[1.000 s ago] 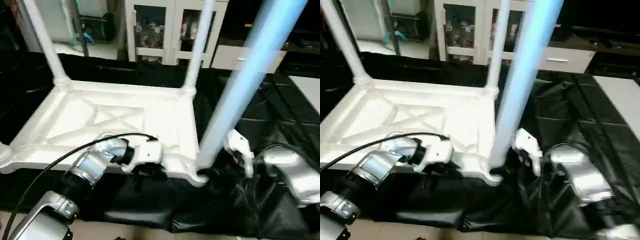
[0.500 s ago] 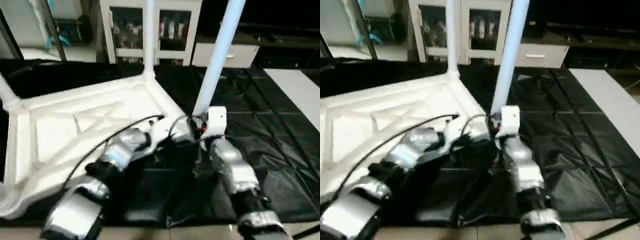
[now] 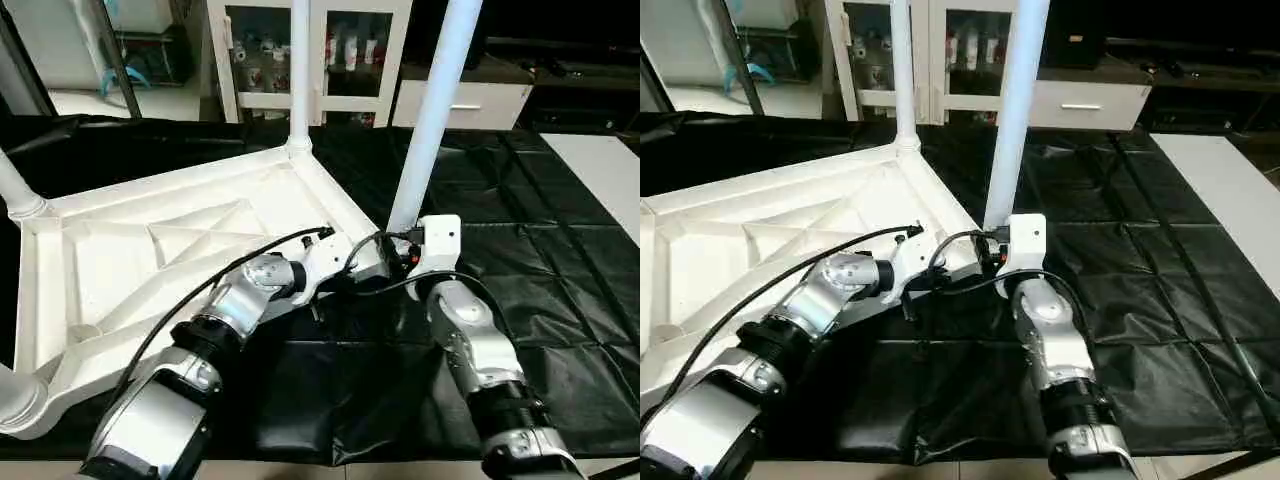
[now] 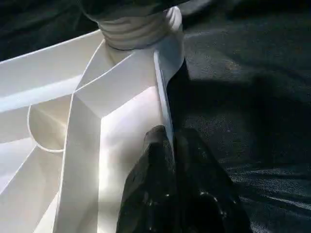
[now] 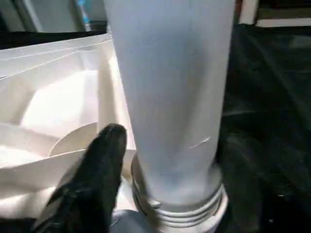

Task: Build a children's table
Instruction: Rotate leg to tighten

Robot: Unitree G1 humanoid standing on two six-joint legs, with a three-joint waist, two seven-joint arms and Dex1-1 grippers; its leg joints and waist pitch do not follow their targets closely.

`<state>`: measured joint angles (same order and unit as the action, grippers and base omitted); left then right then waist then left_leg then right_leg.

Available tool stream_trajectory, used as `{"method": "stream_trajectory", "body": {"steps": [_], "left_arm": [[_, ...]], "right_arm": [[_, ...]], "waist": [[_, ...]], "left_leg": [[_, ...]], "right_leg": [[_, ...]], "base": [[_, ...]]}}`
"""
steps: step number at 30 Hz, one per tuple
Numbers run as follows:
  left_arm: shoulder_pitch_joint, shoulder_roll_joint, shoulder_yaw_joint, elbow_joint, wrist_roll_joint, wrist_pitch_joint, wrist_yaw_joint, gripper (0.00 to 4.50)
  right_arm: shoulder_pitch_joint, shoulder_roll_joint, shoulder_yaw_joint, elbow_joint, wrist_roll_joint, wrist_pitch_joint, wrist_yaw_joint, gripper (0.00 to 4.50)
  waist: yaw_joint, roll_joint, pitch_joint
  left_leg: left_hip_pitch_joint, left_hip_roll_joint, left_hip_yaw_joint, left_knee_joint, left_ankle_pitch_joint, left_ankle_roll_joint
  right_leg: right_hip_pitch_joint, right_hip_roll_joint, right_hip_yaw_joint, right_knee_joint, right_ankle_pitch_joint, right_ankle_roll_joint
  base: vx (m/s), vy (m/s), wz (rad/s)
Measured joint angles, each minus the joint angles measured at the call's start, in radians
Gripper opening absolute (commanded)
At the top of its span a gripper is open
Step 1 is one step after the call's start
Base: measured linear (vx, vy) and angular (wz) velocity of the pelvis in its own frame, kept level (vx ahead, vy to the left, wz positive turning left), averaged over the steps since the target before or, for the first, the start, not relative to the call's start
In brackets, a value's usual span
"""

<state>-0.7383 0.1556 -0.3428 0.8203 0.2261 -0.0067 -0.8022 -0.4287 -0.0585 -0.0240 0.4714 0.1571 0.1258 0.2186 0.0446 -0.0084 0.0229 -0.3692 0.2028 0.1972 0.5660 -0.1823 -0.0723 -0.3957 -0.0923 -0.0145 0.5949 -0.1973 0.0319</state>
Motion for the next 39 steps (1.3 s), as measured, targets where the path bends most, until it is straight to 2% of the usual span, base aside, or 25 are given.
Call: {"method": "stream_trajectory", "body": {"steps": [2,3,7,8,12,15,21,30,31,35,39], "left_arm": [[0.018,0.028,-0.007,-0.031,-0.014,-0.022,-0.055,0.00],[0.037,0.055,-0.014,-0.066,-0.029,-0.041,-0.115,0.00],[0.072,0.128,-0.029,-0.130,-0.071,-0.085,-0.282,0.00],[0.077,0.139,-0.030,-0.139,-0.078,-0.089,-0.310,0.00],[0.106,0.199,-0.032,-0.202,-0.115,-0.055,-0.431,0.00],[0.119,0.253,-0.038,-0.243,-0.125,-0.017,-0.503,0.00],[0.145,0.310,-0.047,-0.310,-0.134,0.030,-0.580,0.00],[0.162,0.315,-0.051,-0.368,-0.135,0.078,-0.581,0.00],[0.162,0.315,-0.052,-0.369,-0.135,0.080,-0.581,0.00],[0.169,0.318,-0.052,-0.383,-0.135,0.091,-0.581,0.00],[0.172,0.323,-0.052,-0.390,-0.134,0.099,-0.580,0.00]], "right_arm": [[0.015,-0.036,-0.001,-0.024,0.017,0.021,0.064,3.43],[0.041,-0.092,0.005,-0.073,0.045,0.046,0.162,3.43],[0.111,-0.260,0.067,-0.204,0.093,0.097,0.452,3.69],[0.123,-0.296,0.080,-0.229,0.097,0.098,0.502,3.88],[0.184,-0.461,0.128,-0.330,0.130,0.121,0.723,4.06],[0.213,-0.521,0.154,-0.344,0.131,0.143,0.824,4.35],[0.213,-0.537,0.208,-0.358,0.128,0.145,0.907,4.35],[0.112,-0.459,0.257,-0.292,0.093,0.091,0.909,4.35],[0.112,-0.457,0.262,-0.290,0.088,0.089,0.912,4.07],[0.110,-0.455,0.272,-0.268,0.083,0.084,0.930,3.94],[0.099,-0.456,0.293,-0.249,0.073,0.069,0.961,3.53]], "waist": [[0.007,0.001,0.001],[0.016,0.003,0.002],[0.028,0.004,0.002],[0.029,0.003,0.003],[0.033,0.001,0.003],[0.027,0.001,0.003],[0.016,0.000,0.003],[0.016,-0.005,0.003],[0.017,-0.005,0.003],[0.017,-0.005,0.003],[0.017,-0.005,0.003]], "left_leg": [[-0.001,0.000,0.000,-0.002,0.000,0.000],[-0.002,0.001,0.001,-0.002,0.000,0.000],[-0.005,0.001,0.003,0.000,0.000,0.002],[-0.005,0.001,0.003,0.001,0.001,0.005],[-0.005,0.002,0.004,0.002,0.001,0.008],[-0.002,0.004,0.004,0.002,-0.002,0.003],[0.001,0.003,0.004,0.003,-0.001,0.001],[-0.001,0.003,0.004,0.004,-0.001,0.002],[-0.001,0.003,0.004,0.004,-0.001,0.002],[-0.001,0.003,0.004,0.005,-0.001,0.002],[0.000,0.003,0.004,0.006,-0.001,0.001]], "right_leg": [[-0.003,0.000,0.000,0.000,0.000,0.000],[-0.004,0.000,-0.001,0.000,-0.001,0.002],[-0.004,0.000,0.000,-0.001,-0.003,0.004],[-0.004,0.000,0.000,-0.001,-0.004,0.003],[-0.004,0.000,0.000,-0.001,-0.004,0.002],[-0.003,0.001,0.000,0.002,-0.004,0.002],[-0.001,0.001,0.001,0.005,-0.004,0.002],[-0.003,0.001,0.000,0.005,-0.005,0.001],[-0.003,0.001,0.000,0.005,-0.005,0.001],[-0.003,0.001,0.000,0.006,-0.005,0.001],[-0.002,0.001,0.001,0.007,-0.005,0.001]], "base": [[0.000,0.000,0.00],[0.000,0.000,0.00],[0.000,0.000,0.00],[0.000,0.000,0.00],[0.000,0.000,0.00],[0.000,0.000,0.00],[0.000,0.000,0.00],[0.000,0.000,0.00],[0.000,0.000,0.00],[0.000,0.000,0.00],[0.000,0.000,0.00]]}}
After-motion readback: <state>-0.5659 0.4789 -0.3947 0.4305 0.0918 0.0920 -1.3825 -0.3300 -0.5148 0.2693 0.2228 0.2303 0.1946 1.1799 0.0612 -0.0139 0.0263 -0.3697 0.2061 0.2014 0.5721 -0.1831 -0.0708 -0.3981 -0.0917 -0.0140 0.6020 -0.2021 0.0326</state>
